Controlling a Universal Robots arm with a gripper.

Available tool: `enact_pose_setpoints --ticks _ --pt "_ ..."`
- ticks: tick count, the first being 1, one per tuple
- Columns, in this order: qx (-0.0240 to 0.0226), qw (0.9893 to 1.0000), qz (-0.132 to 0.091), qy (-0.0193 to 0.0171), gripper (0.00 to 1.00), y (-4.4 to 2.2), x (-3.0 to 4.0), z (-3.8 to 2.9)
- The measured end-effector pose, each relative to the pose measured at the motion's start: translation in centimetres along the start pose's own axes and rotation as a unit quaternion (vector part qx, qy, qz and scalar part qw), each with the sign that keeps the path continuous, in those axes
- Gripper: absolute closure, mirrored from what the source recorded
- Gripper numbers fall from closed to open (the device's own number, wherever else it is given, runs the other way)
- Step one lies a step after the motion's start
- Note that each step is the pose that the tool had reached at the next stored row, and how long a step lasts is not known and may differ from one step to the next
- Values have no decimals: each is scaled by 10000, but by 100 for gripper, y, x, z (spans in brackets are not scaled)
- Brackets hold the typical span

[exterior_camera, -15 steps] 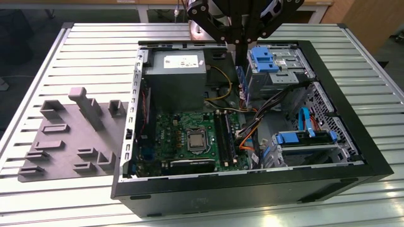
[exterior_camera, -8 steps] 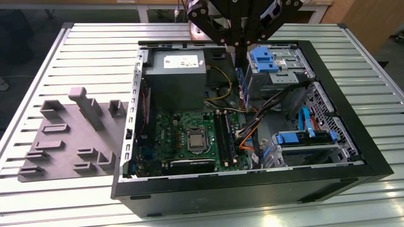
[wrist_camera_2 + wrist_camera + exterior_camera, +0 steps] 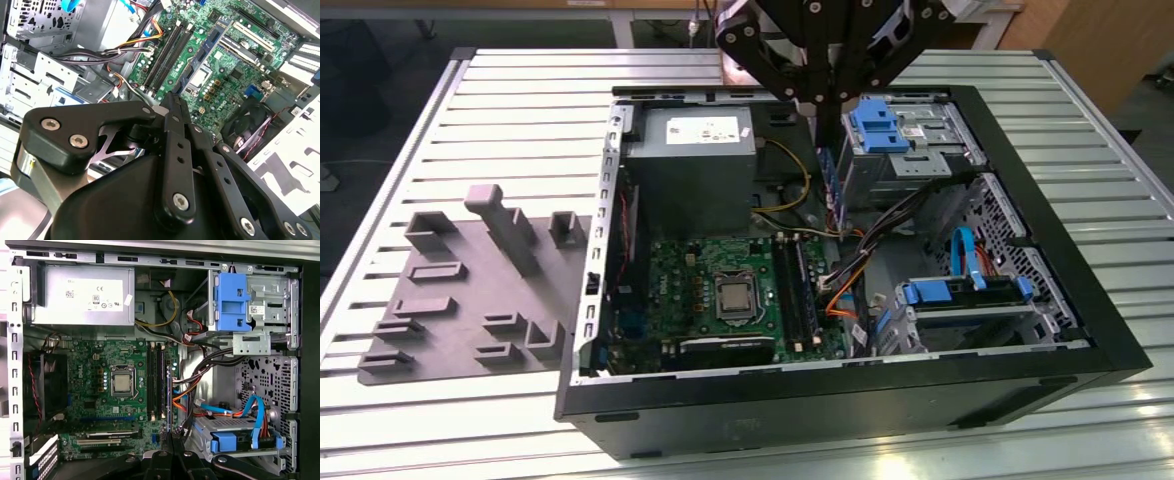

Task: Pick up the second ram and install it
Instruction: 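Insert the second ram into the second slot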

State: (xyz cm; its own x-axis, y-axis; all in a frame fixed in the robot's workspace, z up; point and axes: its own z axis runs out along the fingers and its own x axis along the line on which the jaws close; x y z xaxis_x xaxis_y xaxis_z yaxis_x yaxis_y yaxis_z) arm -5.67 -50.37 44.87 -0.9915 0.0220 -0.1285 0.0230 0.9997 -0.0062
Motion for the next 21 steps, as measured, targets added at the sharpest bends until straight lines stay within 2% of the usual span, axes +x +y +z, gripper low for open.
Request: enact_pose_setpoints --ticks 21 --pt "47 10000 -6 -1 89 0 9 69"
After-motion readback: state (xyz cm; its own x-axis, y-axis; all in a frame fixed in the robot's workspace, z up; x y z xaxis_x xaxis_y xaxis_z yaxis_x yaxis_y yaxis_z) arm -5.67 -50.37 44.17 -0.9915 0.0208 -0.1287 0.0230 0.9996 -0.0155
